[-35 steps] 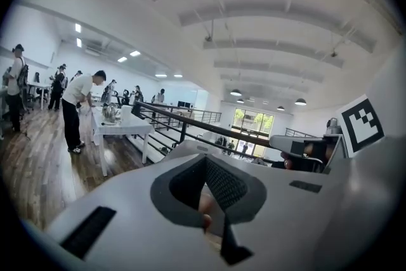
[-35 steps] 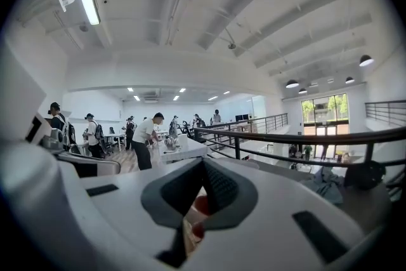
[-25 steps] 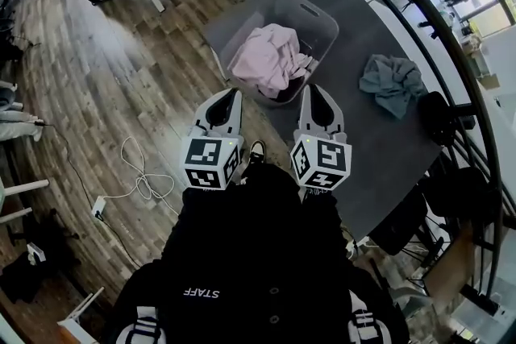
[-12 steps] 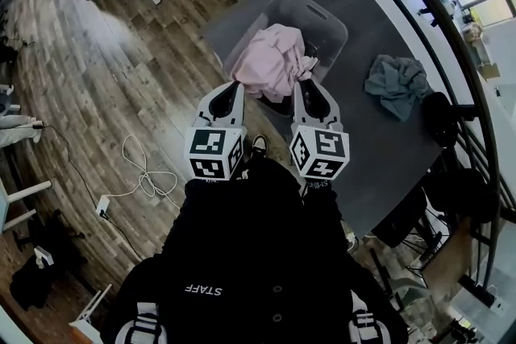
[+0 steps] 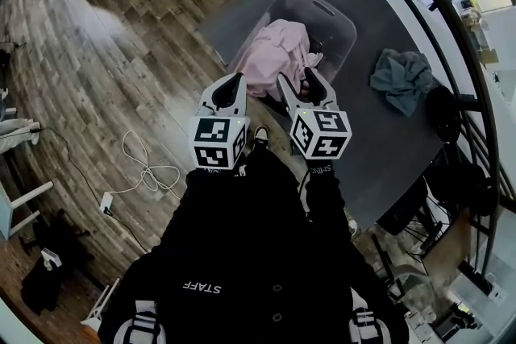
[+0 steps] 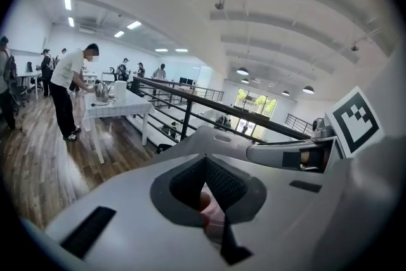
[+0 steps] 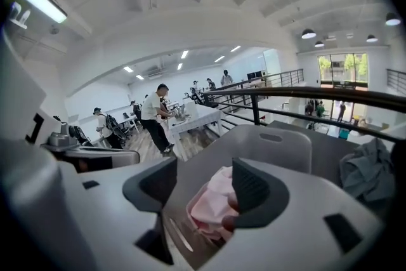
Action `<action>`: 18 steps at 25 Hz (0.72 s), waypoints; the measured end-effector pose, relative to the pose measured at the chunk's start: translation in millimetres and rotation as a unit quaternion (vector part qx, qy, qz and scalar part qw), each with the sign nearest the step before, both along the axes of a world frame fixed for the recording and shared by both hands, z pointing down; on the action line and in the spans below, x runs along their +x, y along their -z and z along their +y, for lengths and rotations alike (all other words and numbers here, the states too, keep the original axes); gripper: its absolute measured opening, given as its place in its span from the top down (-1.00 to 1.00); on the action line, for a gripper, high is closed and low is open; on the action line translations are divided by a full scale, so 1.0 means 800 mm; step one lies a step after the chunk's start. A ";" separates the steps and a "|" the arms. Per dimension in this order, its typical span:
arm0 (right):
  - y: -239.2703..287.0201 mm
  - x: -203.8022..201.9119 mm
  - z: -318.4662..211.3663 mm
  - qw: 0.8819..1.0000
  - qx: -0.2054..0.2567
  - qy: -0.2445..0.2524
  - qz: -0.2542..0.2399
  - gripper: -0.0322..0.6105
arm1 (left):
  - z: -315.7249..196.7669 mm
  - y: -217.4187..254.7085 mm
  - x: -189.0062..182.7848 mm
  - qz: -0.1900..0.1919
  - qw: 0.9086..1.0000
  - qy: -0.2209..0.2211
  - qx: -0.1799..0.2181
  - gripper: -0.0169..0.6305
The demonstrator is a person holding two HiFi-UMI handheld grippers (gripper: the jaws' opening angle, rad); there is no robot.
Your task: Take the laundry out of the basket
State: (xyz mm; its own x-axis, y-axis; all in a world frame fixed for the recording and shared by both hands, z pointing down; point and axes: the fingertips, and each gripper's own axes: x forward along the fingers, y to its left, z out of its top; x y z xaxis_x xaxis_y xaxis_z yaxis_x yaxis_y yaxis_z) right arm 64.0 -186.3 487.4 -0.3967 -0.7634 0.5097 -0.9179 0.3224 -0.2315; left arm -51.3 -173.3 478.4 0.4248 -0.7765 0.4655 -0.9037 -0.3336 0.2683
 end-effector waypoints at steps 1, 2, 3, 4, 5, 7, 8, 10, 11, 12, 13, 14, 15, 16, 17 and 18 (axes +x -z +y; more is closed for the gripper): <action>-0.006 -0.001 -0.005 1.000 -0.008 0.001 -0.004 0.05 | -0.004 -0.004 0.000 -0.003 1.000 -0.001 -0.003 0.95; -0.012 -0.002 -0.010 1.000 -0.016 -0.001 -0.006 0.01 | -0.007 -0.009 0.000 -0.005 1.000 -0.003 -0.006 0.95; -0.017 -0.003 -0.015 1.000 -0.022 -0.003 -0.006 0.00 | -0.012 -0.013 0.000 -0.007 1.000 -0.005 -0.009 0.95; -0.023 -0.003 -0.021 1.000 -0.027 -0.006 -0.006 -0.01 | -0.017 -0.018 0.001 -0.008 1.000 -0.007 -0.012 0.95; -0.030 -0.003 -0.028 0.999 -0.033 -0.009 -0.005 -0.01 | -0.022 -0.023 0.002 -0.009 1.000 -0.009 -0.017 0.95; -0.046 -0.004 -0.040 0.999 -0.049 -0.011 -0.002 -0.03 | -0.034 -0.034 0.006 -0.009 0.999 -0.015 -0.028 0.95; -0.056 -0.005 -0.046 0.998 -0.058 -0.011 -0.002 -0.04 | -0.039 -0.041 0.009 -0.007 0.999 -0.019 -0.034 0.95; -0.074 -0.006 -0.055 0.997 -0.076 -0.011 -0.003 -0.09 | -0.048 -0.052 0.015 -0.002 0.999 -0.024 -0.046 0.95; -0.083 -0.005 -0.059 0.996 -0.083 -0.013 -0.003 -0.11 | -0.052 -0.056 0.018 -0.003 0.998 -0.025 -0.053 0.95; -0.090 -0.003 -0.063 0.996 -0.090 -0.016 -0.001 -0.13 | -0.057 -0.061 0.021 -0.007 0.998 -0.025 -0.060 0.95; -0.097 0.000 -0.068 0.995 -0.096 -0.018 0.000 -0.15 | -0.062 -0.066 0.024 -0.013 0.997 -0.024 -0.067 0.95; -0.105 0.001 -0.072 0.995 -0.103 -0.019 0.001 -0.17 | -0.067 -0.070 0.027 -0.018 0.997 -0.024 -0.073 0.95; -0.113 0.003 -0.077 0.994 -0.110 -0.018 0.001 -0.19 | -0.071 -0.075 0.029 -0.023 0.996 -0.024 -0.079 0.95; -0.121 0.004 -0.081 0.993 -0.117 -0.015 0.001 -0.21 | -0.076 -0.079 0.032 -0.026 0.996 -0.024 -0.085 0.95; -0.131 0.005 -0.085 0.992 -0.125 -0.013 -0.001 -0.23 | -0.081 -0.083 0.034 -0.030 0.995 -0.023 -0.090 0.95; -0.140 0.007 -0.090 0.991 -0.133 -0.010 -0.003 -0.25 | -0.086 -0.087 0.037 -0.032 0.995 -0.023 -0.094 0.95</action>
State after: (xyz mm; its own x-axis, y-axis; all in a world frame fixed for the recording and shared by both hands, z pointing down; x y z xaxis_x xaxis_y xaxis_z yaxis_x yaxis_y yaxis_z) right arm 69.7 -257.9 599.4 -0.3856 -0.6101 0.6922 -0.9222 0.2300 -0.3110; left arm -22.0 -241.8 547.6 0.4225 -0.6534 0.6281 -0.9060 -0.3236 0.2727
